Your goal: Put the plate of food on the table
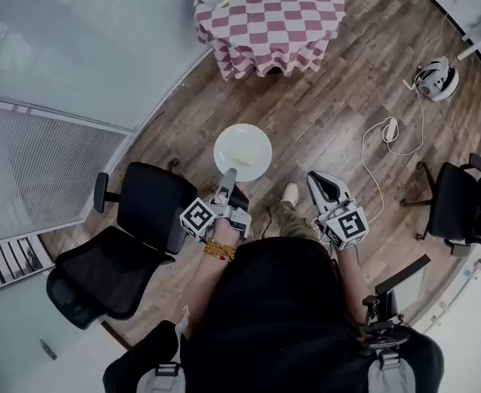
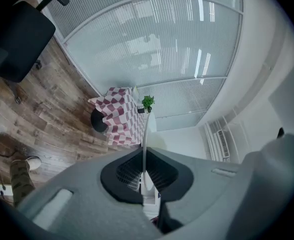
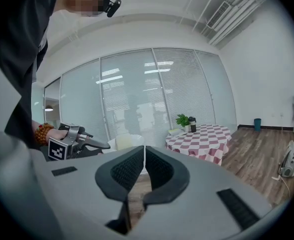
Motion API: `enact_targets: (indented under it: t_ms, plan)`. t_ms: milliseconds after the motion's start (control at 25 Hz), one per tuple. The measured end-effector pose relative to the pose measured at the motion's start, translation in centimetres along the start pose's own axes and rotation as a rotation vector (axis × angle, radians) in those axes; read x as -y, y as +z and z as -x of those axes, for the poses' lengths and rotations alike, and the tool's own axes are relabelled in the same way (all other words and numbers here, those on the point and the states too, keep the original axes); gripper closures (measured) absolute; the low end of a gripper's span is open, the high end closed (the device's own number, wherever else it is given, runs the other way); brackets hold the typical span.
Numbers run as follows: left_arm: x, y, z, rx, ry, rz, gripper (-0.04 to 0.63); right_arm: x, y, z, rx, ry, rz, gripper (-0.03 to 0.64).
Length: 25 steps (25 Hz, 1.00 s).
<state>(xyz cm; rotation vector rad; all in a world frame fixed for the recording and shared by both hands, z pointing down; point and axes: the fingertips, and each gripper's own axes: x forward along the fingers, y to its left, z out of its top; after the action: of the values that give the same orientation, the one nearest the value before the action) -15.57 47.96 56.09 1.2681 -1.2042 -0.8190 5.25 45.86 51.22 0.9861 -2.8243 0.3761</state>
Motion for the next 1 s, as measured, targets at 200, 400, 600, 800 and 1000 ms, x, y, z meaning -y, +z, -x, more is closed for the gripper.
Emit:
enact_targets:
  t_ms: [200, 400, 600, 800, 1000]
  plan:
    - [1.2, -2.4, -3.9, -0.004, -0.001, -0.01, 0.583, 5.2, 0.3, 0.6, 0.014, -0.012, -0.013, 0.603]
    - [2.1, -3.9, -6.2, -0.034, 0.002, -0.038, 0.583, 9.0, 0.2, 1.6, 0.034, -0.055, -0.046, 0.603]
    - [3.3, -4.2, -8.9, -0.064, -0.012, -0.053, 0.583, 11.1, 0.0, 1.8, 0.049, -0.09, -0.088, 0.603]
    - [3.5, -3.7, -12.0, -0.095, -0.012, -0.061, 0.583, 12.0, -0.3, 0.9, 0.039, -0.105, -0.091, 0.603]
    - [4.6, -2.5, -16.4, -0.129, -0.035, -0.038, 0.583, 14.4, 0.6, -1.0, 0.033, -0.15, -0.093, 0.603]
